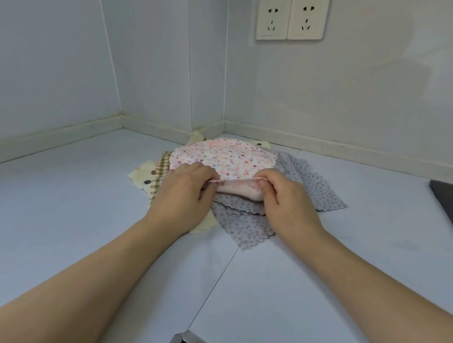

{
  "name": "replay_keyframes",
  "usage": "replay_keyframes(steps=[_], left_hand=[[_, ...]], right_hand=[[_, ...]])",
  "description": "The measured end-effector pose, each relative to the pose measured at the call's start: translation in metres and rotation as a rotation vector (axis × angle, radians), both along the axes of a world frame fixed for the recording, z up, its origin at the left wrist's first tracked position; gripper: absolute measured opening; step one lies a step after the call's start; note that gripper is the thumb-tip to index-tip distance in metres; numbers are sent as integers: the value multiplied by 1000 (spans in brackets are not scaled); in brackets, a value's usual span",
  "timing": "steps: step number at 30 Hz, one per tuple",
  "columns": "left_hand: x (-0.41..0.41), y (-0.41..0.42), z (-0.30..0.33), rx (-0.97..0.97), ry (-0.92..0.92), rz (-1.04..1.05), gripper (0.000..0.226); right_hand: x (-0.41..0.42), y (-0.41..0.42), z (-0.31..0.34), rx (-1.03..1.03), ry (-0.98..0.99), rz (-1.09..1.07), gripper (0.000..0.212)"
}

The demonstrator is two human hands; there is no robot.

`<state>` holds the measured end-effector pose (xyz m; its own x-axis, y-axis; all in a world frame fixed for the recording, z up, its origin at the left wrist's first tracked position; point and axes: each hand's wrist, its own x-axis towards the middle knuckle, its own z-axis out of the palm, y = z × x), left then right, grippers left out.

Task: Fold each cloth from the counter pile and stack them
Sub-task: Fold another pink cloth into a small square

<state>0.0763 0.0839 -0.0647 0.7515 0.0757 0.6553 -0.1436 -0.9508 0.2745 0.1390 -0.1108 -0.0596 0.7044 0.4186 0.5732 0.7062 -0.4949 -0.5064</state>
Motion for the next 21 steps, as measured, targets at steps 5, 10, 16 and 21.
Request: replay_keyframes(steps=[5, 10, 16, 21], left_hand=[[1, 2, 0, 26, -86, 194, 19], [-27, -14, 15, -18, -132, 308, 23], [-87, -62, 98, -125, -188, 179, 27], [-145, -103, 168, -362, -47, -104, 22]], right_hand=[[-4, -3, 0, 132, -49, -51, 19], [-27, -18, 19, 314, -69, -109, 19], [-74, -71, 90, 441, -160, -161, 17], [-127, -138, 154, 545, -213, -189, 19]])
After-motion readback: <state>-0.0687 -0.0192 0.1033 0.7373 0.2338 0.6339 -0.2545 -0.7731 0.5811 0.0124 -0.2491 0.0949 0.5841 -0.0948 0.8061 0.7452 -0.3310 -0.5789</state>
